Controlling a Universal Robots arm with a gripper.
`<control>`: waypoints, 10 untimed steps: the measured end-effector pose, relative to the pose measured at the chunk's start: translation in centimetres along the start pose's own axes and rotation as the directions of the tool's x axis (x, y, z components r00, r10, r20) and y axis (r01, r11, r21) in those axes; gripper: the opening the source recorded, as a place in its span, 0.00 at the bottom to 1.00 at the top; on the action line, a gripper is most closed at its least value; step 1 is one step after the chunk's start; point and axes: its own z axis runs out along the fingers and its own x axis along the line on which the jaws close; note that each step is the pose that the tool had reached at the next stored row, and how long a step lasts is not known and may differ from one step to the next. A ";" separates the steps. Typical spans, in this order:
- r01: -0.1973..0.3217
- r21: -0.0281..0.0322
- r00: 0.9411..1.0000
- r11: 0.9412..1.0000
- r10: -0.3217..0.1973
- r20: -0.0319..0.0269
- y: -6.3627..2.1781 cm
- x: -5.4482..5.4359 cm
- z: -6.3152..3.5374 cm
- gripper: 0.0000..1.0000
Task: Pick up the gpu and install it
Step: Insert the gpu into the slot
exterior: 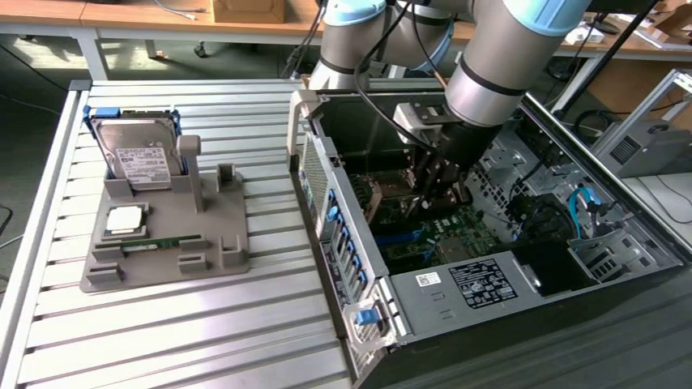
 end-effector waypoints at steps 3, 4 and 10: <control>0.000 0.000 1.000 1.000 0.000 0.000 0.20 0.0 0.07 0.27; 0.000 0.000 1.000 1.000 0.000 0.000 0.20 0.0 0.10 0.27; 0.000 0.000 1.000 1.000 0.000 -0.001 0.22 0.1 0.43 0.27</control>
